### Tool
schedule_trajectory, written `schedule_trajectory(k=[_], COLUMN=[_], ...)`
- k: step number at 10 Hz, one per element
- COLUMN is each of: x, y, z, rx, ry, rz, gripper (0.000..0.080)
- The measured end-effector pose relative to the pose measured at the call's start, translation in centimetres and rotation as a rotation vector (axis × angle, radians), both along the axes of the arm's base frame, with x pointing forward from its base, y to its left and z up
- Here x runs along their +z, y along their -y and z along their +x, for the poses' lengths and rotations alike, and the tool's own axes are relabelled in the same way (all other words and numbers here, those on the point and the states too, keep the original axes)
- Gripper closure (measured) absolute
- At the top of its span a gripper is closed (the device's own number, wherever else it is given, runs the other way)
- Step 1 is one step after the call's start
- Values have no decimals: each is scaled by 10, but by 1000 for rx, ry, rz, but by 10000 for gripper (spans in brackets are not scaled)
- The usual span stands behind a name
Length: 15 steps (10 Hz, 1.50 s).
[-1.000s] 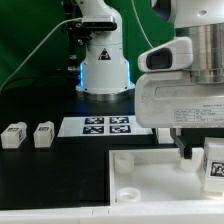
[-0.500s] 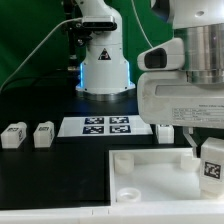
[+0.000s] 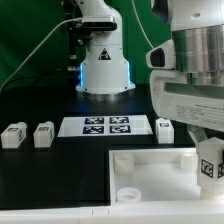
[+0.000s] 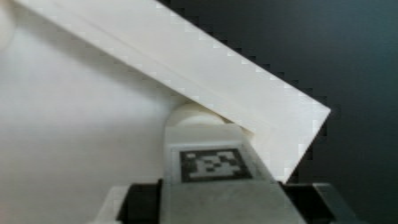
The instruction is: Assemble one leg
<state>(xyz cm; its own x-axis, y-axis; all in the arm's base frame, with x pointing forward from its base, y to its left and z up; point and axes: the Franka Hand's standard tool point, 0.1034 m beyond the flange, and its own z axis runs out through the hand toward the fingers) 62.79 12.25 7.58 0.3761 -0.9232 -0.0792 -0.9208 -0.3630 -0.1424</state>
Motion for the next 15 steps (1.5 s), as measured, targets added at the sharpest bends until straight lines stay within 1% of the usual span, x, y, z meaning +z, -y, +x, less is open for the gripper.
schedule_trajectory(k=[2,3,4,6,7,8,9,10,12,15], x=[-2,-2,-3,-3,-3,-3,-3,-3,-3,-3], y=[-1,-2,-2,-3,-2,-3,-4,-4,-8,-5], z=[0,0,1,1,0,0,-1,-1,-2,-1], rx=[-333,-479,-581,-573,-527,-525,-358,-208,57,334], ry=[-10,4,-4,-4,4,4,16,31,55,91], rz=[77,117,150,150,143,142,104,70,6,-32], gripper=[500,499,499,499,328,212,212,161,153,150])
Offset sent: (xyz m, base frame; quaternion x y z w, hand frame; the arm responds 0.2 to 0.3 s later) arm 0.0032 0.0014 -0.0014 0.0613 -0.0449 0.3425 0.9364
